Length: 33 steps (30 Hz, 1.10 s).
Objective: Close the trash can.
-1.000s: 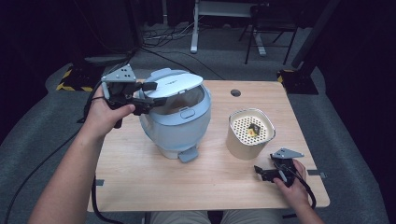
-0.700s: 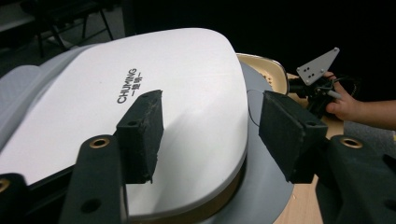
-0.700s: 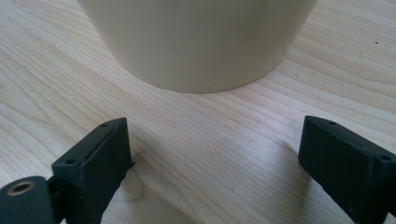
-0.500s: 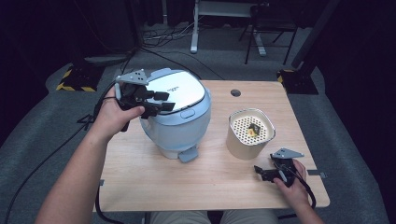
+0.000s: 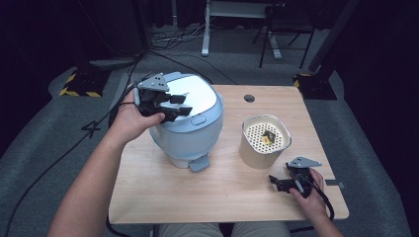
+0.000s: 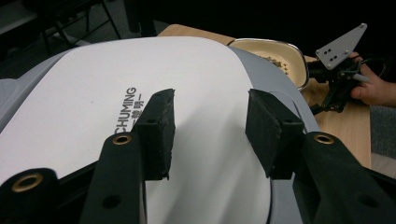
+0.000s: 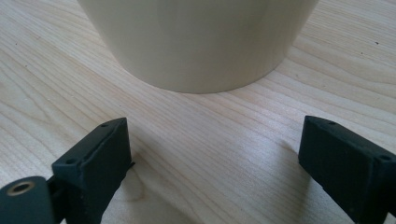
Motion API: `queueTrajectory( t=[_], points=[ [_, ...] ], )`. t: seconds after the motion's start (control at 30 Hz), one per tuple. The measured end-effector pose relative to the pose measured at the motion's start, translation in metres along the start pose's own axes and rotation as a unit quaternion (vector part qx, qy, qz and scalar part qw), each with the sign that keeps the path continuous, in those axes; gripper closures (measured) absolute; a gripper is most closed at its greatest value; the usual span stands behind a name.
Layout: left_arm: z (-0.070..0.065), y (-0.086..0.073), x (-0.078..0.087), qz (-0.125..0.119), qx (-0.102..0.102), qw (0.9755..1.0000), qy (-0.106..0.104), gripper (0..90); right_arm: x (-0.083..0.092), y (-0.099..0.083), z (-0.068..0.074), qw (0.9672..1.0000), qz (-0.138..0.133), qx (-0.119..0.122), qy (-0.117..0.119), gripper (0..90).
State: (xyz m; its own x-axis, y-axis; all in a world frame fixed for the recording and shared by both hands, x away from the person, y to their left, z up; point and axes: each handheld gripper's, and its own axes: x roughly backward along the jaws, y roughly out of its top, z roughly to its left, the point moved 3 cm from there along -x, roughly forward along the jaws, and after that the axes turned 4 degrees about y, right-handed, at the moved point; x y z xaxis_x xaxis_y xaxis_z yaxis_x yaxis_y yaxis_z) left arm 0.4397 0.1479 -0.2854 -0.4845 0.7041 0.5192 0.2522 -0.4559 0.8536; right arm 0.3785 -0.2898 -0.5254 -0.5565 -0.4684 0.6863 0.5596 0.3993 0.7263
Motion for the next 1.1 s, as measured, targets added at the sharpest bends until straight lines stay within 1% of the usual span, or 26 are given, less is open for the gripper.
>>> queueTrajectory(
  t=[0.07, 0.17, 0.3, 0.4, 0.5, 0.53, 0.57, 0.6, 0.63, 0.67, 0.7, 0.73, 0.8, 0.83, 0.87, 0.9, 0.93, 1.0, 1.03, 1.1],
  points=[
    [0.001, 0.0, -0.003, -0.005, 0.004, 1.0, 0.003, 53.1, 0.0, 0.0, 0.0, 1.0, 0.0, 0.0, 0.0, 9.3],
    [0.0, 0.002, -0.006, -0.007, 0.005, 0.9999, 0.011, 53.2, 0.0, 0.0, 0.0, 1.0, 0.0, 0.0, 0.0, 9.3],
    [-0.002, 0.005, -0.008, 0.006, 0.0, 0.9998, 0.017, 53.4, 0.0, 0.0, 0.0, 1.0, 0.0, 0.001, 0.001, 9.3],
    [-0.003, 0.005, -0.008, 0.003, -0.002, 0.9998, 0.021, 53.5, 0.0, 0.0, 0.0, 1.0, 0.0, 0.001, 0.001, 9.3],
    [-0.005, 0.006, -0.008, 0.01, 0.0, 0.9995, 0.028, 54.0, 0.0, 0.0, 0.0, 1.0, 0.0, 0.001, 0.001, 9.3],
    [-0.006, 0.007, -0.008, 0.013, -0.002, 0.9995, 0.03, 54.3, 0.0, 0.0, 0.0, 1.0, 0.0, 0.001, 0.001, 9.3],
    [-0.007, 0.007, -0.009, 0.024, -0.019, 0.9988, 0.039, 56.5, 0.0, 0.0, 0.0, 1.0, 0.0, 0.001, 0.001, 9.3],
    [-0.008, 0.007, -0.01, 0.026, -0.015, 0.9987, 0.041, 58.0, 0.0, 0.0, 0.0, 1.0, 0.0, 0.001, 0.001, 9.2],
    [-0.009, 0.008, -0.011, 0.025, -0.024, 0.9984, 0.045, 58.0, 0.0, 0.0, 0.0, 1.0, 0.0, 0.001, 0.001, 9.3],
    [-0.01, 0.008, -0.012, 0.02, -0.024, 0.9984, 0.047, 57.9, 0.0, 0.0, 0.0, 1.0, 0.0, 0.001, 0.001, 9.3],
    [-0.011, 0.008, -0.013, 0.016, -0.019, 0.9987, 0.046, 57.8, 0.0, 0.0, 0.0, 1.0, 0.0, 0.001, 0.001, 9.3],
    [-0.012, 0.007, -0.014, 0.01, -0.008, 0.9991, 0.04, 57.7, 0.0, 0.0, 0.0, 1.0, 0.0, 0.001, 0.001, 9.3],
    [-0.012, 0.005, -0.015, 0.002, -0.004, 0.9994, 0.034, 51.3, 0.0, 0.0, 0.0, 1.0, 0.0, 0.001, 0.001, 9.3],
    [-0.012, 0.005, -0.015, 0.001, 0.0, 0.9991, 0.042, 43.5, 0.0, 0.0, 0.0, 1.0, 0.0, 0.001, 0.001, 9.3],
    [-0.012, 0.005, -0.015, 0.003, 0.009, 0.9987, 0.05, 37.4, 0.0, 0.0, 0.0, 1.0, 0.001, 0.001, 0.001, 9.3],
    [-0.012, 0.005, -0.014, 0.003, 0.013, 0.9984, 0.055, 36.5, 0.0, 0.0, 0.0, 1.0, 0.0, 0.001, 0.001, 9.3],
    [-0.013, 0.006, -0.012, -0.002, 0.016, 0.9984, 0.055, 36.4, 0.0, 0.0, 0.0, 1.0, 0.0, 0.001, 0.001, 9.3],
    [-0.015, 0.007, -0.009, -0.014, 0.029, 0.9986, 0.041, 34.8, 0.0, 0.0, 0.0, 1.0, 0.0, 0.001, 0.001, 9.3],
    [-0.017, 0.008, -0.006, -0.02, 0.031, 0.9988, 0.032, 33.7, 0.0, 0.0, 0.0, 1.0, 0.001, 0.001, 0.001, 9.3],
    [-0.025, 0.009, 0.001, -0.034, 0.026, 0.9989, 0.017, 32.6, 0.0, 0.0, 0.0, 1.0, 0.001, 0.001, 0.001, 9.3]
  ],
)
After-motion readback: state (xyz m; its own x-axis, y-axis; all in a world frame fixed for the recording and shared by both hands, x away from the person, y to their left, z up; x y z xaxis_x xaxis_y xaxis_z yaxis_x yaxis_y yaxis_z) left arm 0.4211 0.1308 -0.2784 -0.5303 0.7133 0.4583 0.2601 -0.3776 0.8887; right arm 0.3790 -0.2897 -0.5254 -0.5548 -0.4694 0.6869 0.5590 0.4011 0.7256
